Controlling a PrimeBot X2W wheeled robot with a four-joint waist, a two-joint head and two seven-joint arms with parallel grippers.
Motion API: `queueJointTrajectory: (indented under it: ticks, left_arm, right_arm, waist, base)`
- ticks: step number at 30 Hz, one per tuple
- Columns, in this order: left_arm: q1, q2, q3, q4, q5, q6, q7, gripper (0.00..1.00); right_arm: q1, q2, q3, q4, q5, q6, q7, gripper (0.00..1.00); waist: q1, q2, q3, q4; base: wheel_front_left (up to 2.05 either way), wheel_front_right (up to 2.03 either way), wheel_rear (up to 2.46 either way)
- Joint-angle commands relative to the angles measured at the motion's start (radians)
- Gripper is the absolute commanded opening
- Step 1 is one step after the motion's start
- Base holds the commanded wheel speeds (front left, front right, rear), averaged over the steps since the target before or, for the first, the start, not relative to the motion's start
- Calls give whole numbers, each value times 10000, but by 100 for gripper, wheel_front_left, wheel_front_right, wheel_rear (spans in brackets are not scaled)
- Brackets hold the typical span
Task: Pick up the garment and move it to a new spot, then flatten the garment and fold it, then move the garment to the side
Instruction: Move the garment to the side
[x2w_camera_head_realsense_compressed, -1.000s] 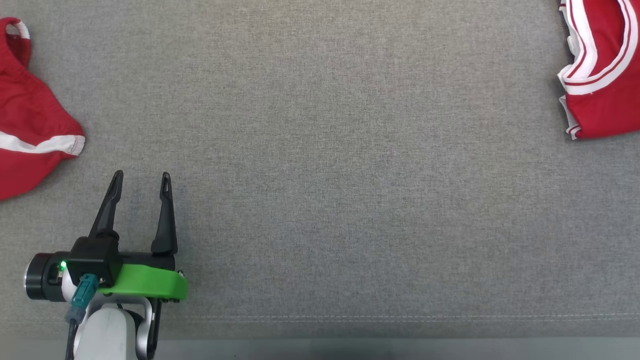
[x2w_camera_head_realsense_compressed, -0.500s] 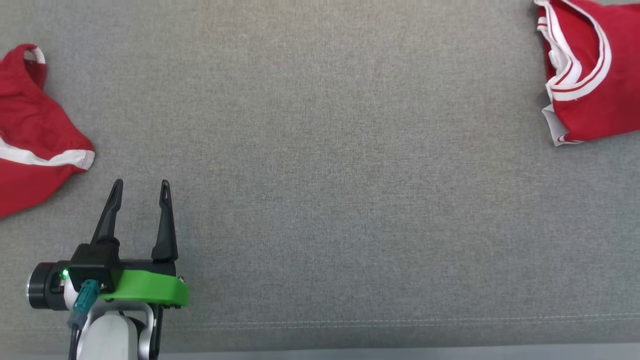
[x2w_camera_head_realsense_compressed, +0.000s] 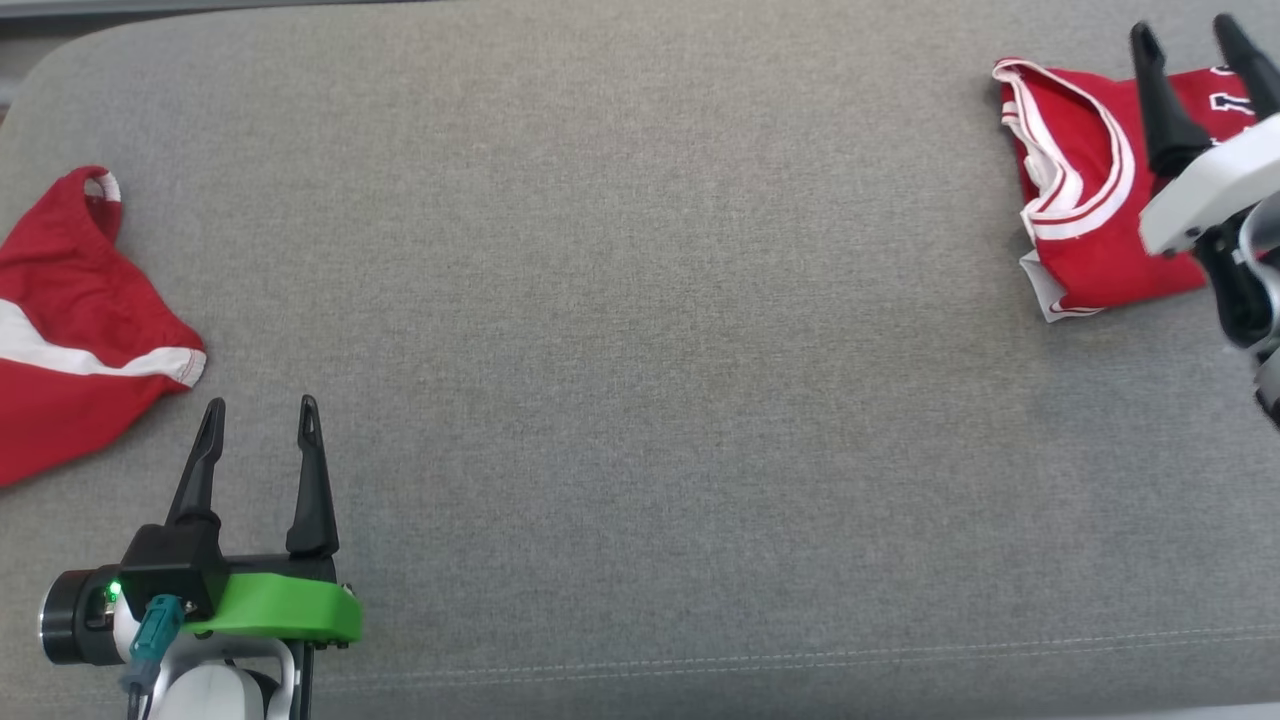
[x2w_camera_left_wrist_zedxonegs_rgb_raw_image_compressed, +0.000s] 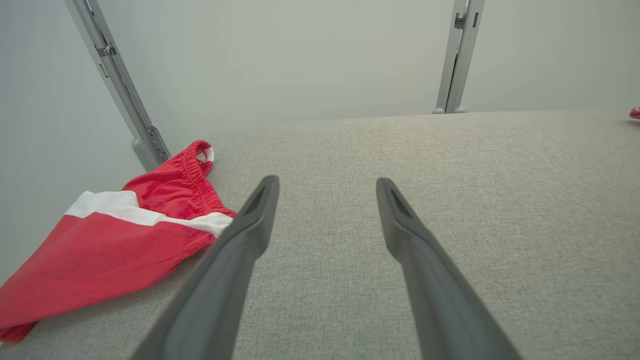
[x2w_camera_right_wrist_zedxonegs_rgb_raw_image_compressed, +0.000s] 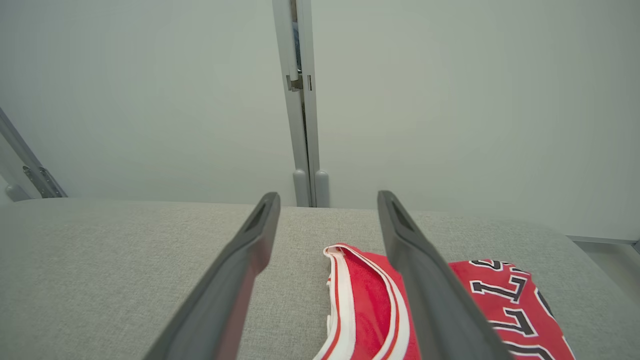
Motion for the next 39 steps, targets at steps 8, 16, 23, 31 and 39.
queueJointTrajectory:
  ticks: [8,16,23,31,39]
  left_arm:
    - [406,-4,150,11,8,37,16,100]
    - [715,-54,124,75,-51,-11,16,100]
    - [982,-81,138,145,-88,1,16,100]
    - [1457,-97,274,245,-199,64,16,100]
    - [1811,1,332,495,-104,89,16,100]
  right_arm:
    - [2992,1562,-2612,-2365,-2471,-10,-34,100]
    - [5155,2885,-4192,-3965,-3666,-10,-35,100]
    - [6413,3372,-4606,-4871,-4607,-10,-35,100]
    - [7853,3846,-5060,-5494,-5635,-10,-35,100]
    - [8792,4394,-5079,-5790,-5722,-10,-36,100]
  waist:
    - [1,0,-785,-309]
    - [1,0,-1390,-256]
    - [1,0,-1893,-227]
    - [1,0,-2415,-263]
    - [1,0,-2601,-421]
  base:
    - [0,0,0]
    - [0,0,0]
    - [0,0,0]
    - [0,0,0]
    - [0,0,0]
